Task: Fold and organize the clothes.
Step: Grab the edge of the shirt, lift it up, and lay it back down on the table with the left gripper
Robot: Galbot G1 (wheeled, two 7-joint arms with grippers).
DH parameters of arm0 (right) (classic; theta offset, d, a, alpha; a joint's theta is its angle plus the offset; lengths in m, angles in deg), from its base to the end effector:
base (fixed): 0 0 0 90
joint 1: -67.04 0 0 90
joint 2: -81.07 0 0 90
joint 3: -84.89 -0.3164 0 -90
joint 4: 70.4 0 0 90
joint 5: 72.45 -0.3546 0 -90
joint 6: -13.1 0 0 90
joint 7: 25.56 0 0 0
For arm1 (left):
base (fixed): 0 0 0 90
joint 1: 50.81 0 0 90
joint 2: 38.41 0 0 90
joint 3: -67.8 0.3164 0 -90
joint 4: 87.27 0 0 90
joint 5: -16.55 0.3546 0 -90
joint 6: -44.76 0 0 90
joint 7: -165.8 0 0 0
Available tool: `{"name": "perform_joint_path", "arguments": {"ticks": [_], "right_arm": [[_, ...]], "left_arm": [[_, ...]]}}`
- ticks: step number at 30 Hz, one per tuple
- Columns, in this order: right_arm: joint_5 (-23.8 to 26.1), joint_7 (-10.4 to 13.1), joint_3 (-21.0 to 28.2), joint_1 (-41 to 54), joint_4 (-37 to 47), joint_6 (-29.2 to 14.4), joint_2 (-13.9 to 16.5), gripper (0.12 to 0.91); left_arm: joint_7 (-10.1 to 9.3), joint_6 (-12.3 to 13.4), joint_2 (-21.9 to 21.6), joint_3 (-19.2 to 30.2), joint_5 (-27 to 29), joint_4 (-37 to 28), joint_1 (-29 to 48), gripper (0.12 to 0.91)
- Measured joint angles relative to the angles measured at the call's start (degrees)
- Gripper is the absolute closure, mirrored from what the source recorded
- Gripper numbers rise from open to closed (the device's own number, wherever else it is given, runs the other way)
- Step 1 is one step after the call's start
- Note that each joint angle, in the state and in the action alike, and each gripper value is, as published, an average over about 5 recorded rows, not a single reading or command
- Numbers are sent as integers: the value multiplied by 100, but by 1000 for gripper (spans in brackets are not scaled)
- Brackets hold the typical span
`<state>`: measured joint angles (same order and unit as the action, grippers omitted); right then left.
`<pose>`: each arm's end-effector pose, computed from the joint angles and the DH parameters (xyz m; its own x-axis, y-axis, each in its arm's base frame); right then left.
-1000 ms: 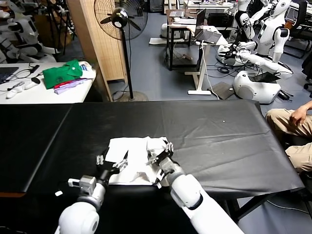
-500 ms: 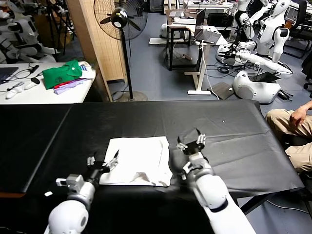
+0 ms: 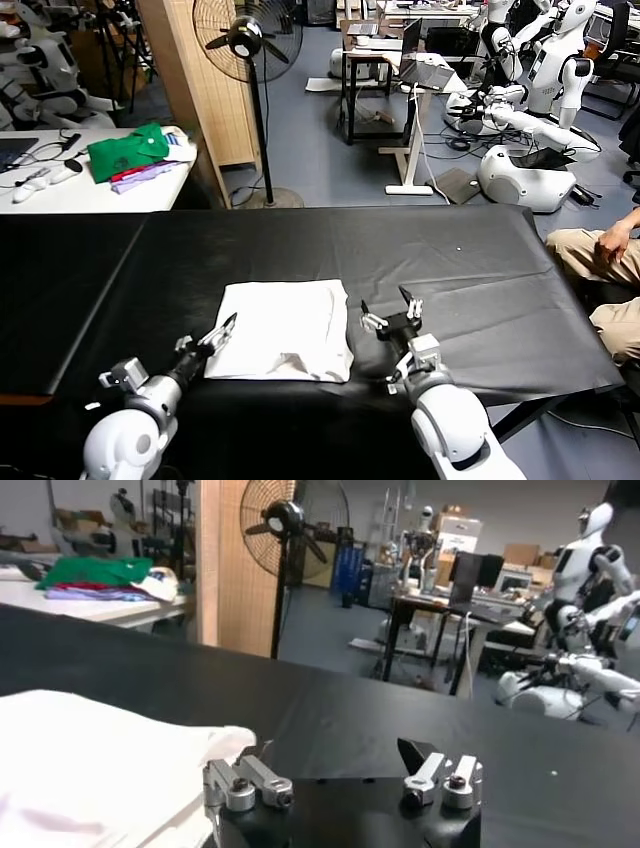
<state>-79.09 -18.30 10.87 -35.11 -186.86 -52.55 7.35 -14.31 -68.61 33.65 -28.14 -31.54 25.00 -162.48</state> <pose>0.2612 0.0395 -0.2368 -0.9512 -0.1984 0.2365 -0.2320 0.9648 -0.1236 0.2432 0.0884 -0.2717 -0.9203 0.2158 0.3262 0.0316 0.8724 -0.4878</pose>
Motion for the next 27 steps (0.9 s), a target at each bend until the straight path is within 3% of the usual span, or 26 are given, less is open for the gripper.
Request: {"name": "perform_joint_path", "arguments": {"ticks": [10, 13, 24, 27], "right_arm": [[4, -8, -35, -114, -42, -16, -27, 227], [39, -8, -27, -134, -40, -34, -63, 227], [225, 15, -11, -217, -34, -35, -147, 227], [320, 70, -35, -252, -44, 45, -163, 227]], "left_arm": [[-80, -171, 125, -32, -878, -257, 175, 232], [-85, -173, 139, -27, -929, -310, 213, 288], [-94, -88, 171, -5, -693, -403, 235, 840], [-49, 92, 144, 13, -174, -293, 191, 882]]}}
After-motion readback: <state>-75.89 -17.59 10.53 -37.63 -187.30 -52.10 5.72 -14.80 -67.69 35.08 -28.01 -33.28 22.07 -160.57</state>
